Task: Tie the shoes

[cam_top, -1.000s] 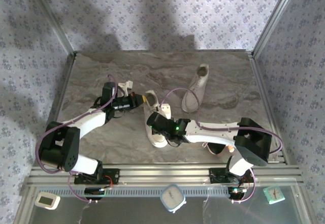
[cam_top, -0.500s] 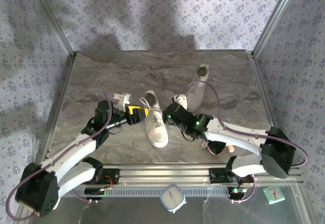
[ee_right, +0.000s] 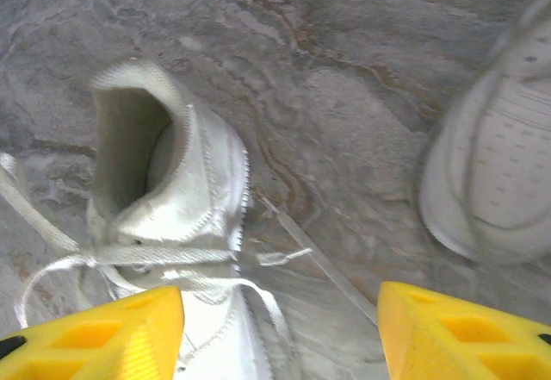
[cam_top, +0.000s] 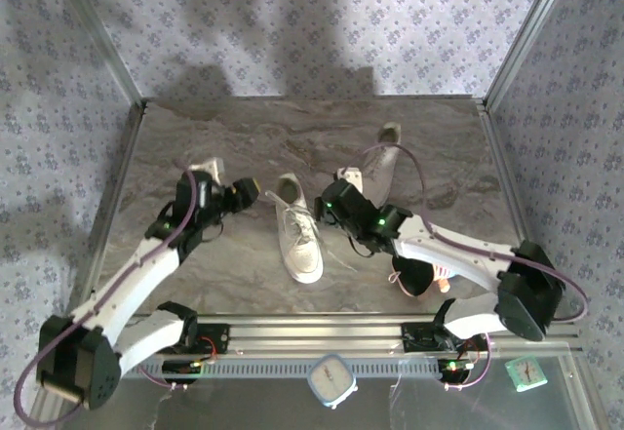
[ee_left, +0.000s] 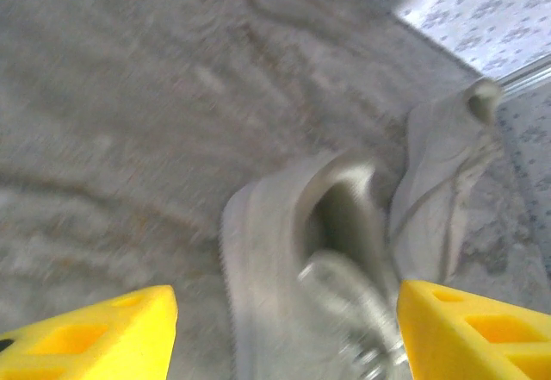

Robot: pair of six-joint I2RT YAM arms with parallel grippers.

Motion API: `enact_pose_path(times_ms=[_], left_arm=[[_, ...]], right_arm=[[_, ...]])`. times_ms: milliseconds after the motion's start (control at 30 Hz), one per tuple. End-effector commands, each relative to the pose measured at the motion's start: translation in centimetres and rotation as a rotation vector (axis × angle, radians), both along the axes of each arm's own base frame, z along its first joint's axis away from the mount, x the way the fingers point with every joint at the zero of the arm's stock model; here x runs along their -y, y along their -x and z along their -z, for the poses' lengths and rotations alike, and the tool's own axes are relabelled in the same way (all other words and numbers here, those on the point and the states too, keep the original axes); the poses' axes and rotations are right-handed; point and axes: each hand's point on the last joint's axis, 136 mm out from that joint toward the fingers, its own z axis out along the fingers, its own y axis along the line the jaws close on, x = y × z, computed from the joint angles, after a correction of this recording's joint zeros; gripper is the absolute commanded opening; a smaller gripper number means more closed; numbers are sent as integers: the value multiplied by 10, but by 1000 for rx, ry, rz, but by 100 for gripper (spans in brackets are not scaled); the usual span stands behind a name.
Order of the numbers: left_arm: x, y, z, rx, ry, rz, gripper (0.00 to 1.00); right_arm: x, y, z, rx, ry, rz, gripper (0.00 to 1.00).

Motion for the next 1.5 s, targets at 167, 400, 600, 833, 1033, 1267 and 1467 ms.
enact_pose_path(times_ms=[167,400,600,833,1033,1267,1467], left_arm=[[40,-13,33,-258,-97,226,61],[67,-17,58,-346,-95,295,70],[79,-29,75,-382,-105,283,73],[77,-29,93,-434,-247,254,49],[68,-32,99,-454,-370,228,27],[66,-55,81,-408,-424,207,0],[52,-107,33,-301,-410,156,0]], right_arm=[[59,23,9,-13,42,119,62],[87,33,7,-8,24,158,62],[102,42,12,-12,15,185,62],[109,45,12,-13,1,200,62],[108,45,9,-8,-3,193,62],[115,49,1,10,-14,197,61],[130,56,-5,29,1,220,61]])
